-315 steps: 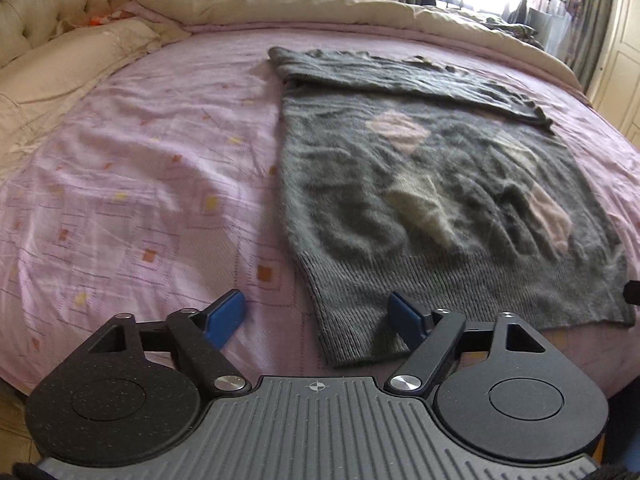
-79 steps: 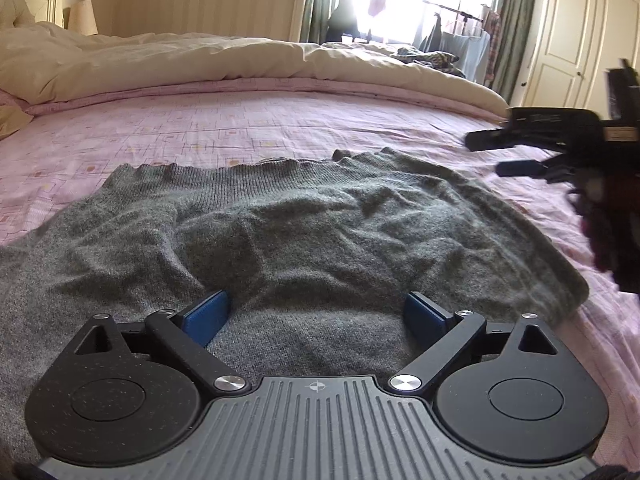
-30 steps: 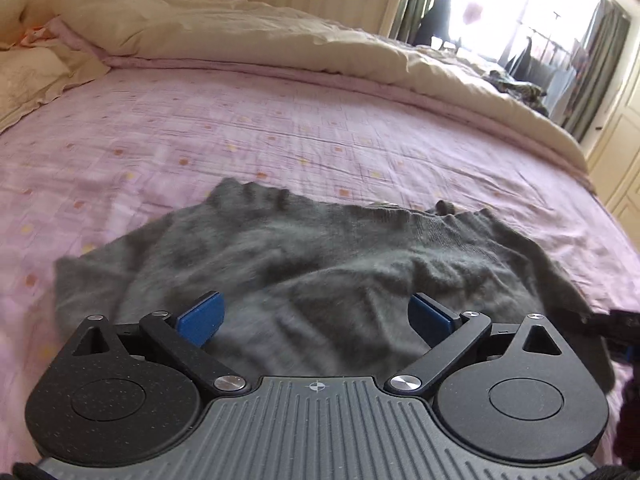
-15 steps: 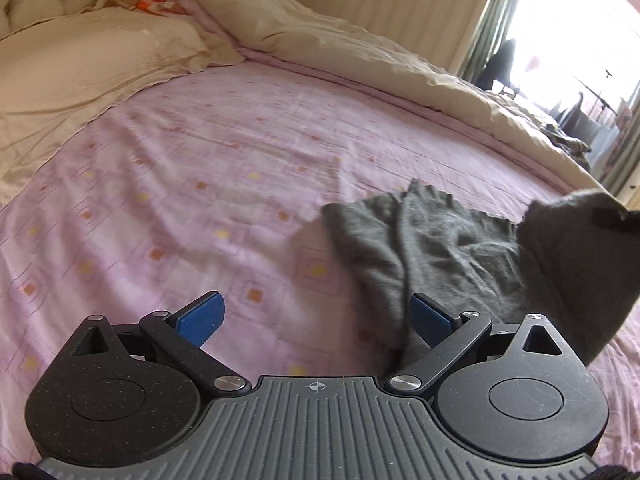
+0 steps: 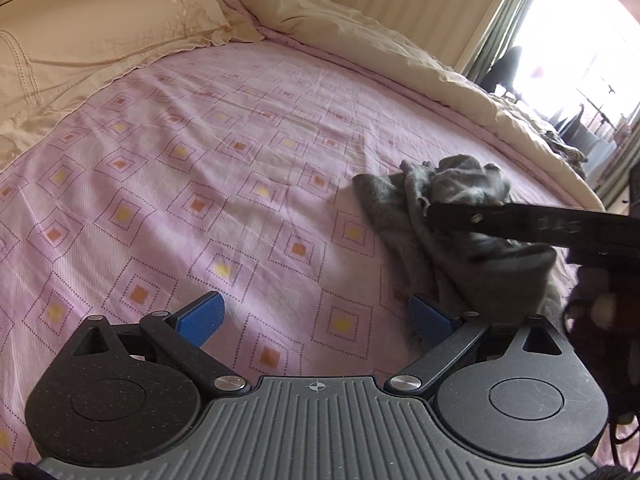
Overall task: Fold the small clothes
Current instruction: 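Grasp the sweater side with the right gripper and fold it over the other half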
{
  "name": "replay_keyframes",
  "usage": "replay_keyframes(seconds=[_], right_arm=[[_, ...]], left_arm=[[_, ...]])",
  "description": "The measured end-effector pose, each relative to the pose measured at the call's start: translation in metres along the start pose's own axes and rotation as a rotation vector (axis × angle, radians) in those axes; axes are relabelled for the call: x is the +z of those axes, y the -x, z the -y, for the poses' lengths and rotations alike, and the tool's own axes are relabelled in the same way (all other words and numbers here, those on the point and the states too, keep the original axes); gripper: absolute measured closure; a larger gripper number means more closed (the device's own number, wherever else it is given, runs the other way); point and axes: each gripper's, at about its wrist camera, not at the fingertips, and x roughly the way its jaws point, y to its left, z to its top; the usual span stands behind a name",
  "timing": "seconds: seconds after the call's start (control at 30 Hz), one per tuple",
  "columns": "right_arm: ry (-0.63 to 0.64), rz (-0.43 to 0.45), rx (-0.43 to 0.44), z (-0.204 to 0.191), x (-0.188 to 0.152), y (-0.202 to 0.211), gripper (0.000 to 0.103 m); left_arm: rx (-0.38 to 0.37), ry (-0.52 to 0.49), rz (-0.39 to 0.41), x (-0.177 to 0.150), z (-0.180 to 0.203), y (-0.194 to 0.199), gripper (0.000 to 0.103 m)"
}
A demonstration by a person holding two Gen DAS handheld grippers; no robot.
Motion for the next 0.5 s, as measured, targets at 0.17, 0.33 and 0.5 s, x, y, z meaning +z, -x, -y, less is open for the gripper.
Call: replay_keyframes(seconds=[0.17, 0.33, 0.5], right_arm=[[-0.008, 0.146, 0.089, 0.009, 0.007, 0.046, 0.050], [-0.068, 0.205, -0.020, 0.040, -0.001, 0.083, 0.049], [-0.080, 0.204, -0.108, 0.056, -0.024, 0.102, 0.048]], left_arm=[[-0.018, 0.008, 0.006, 0.006, 0.002, 0.002, 0.003], [-0.057, -0.019, 0.057, 0.026, 0.024, 0.009, 0.003], [-0.085, -0.052, 0.119, 0.052, 0.056, 0.008, 0.003]])
